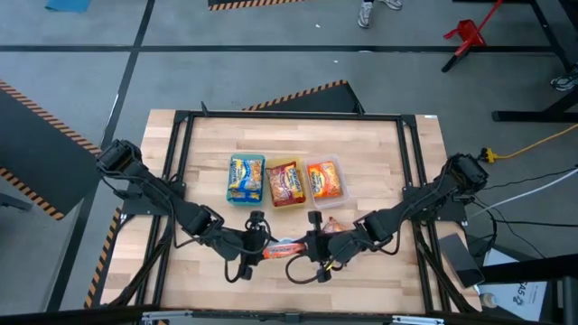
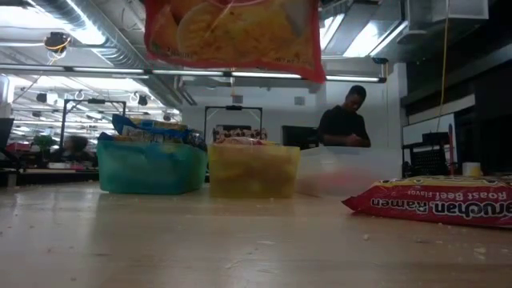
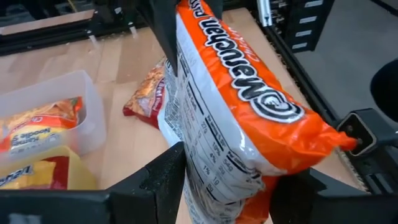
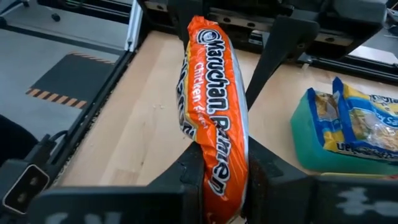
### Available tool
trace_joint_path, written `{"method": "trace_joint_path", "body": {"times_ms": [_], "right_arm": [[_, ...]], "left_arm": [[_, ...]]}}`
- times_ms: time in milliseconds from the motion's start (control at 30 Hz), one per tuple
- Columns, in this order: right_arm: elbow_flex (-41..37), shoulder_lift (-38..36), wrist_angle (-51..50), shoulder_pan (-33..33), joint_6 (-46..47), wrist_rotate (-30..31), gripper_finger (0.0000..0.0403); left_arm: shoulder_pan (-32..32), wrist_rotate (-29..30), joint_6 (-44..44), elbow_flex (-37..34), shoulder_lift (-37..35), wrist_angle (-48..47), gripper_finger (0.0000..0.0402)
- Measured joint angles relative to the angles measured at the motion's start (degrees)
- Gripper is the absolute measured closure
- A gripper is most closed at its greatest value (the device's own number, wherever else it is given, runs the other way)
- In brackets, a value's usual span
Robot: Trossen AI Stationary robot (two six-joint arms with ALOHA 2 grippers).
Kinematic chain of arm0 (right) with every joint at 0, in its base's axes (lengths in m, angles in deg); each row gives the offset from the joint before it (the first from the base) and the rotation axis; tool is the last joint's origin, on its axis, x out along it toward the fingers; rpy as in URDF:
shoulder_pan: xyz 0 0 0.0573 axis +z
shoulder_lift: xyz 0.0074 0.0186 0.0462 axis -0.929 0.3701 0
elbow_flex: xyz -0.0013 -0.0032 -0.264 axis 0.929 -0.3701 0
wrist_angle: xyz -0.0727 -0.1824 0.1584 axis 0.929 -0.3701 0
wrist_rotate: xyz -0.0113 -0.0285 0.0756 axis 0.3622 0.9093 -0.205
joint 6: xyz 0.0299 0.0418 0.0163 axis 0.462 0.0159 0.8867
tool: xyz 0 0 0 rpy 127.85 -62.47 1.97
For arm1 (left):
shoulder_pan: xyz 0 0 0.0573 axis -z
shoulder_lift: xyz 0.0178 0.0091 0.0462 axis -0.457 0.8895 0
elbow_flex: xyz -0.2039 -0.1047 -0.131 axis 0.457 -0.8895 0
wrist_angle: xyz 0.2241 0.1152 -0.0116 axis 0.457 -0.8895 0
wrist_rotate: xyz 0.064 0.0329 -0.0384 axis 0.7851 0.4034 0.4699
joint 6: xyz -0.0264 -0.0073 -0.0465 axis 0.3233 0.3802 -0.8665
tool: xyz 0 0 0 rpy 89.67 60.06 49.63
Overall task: Sort Maruchan noodles
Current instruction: Put the orange bag into the white bin
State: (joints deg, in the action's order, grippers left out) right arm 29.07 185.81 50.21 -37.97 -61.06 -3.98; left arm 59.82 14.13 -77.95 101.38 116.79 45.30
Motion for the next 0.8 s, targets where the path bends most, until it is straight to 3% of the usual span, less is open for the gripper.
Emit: {"method": "trace_joint_path", "body": {"times_ms": [500, 600, 800], "right_arm": [[0.0, 0.0, -0.2, 0.0, 2.8, -0.7, 0.0346], [0.2, -0.1, -1.6, 0.0, 2.9, 0.3, 0.0319], [0.3, -2.2, -7.2, 0.4, 6.0, -1.3, 0.0218]], "left_arm": [[0.1, 3.5, -0.4, 0.0, 0.0, -0.2, 0.0282], [0.1, 4.8, -0.5, 0.0, 0.1, -0.2, 0.0283], [-0.1, 7.9, -2.2, 0.0, 0.2, 0.1, 0.0284]]}}
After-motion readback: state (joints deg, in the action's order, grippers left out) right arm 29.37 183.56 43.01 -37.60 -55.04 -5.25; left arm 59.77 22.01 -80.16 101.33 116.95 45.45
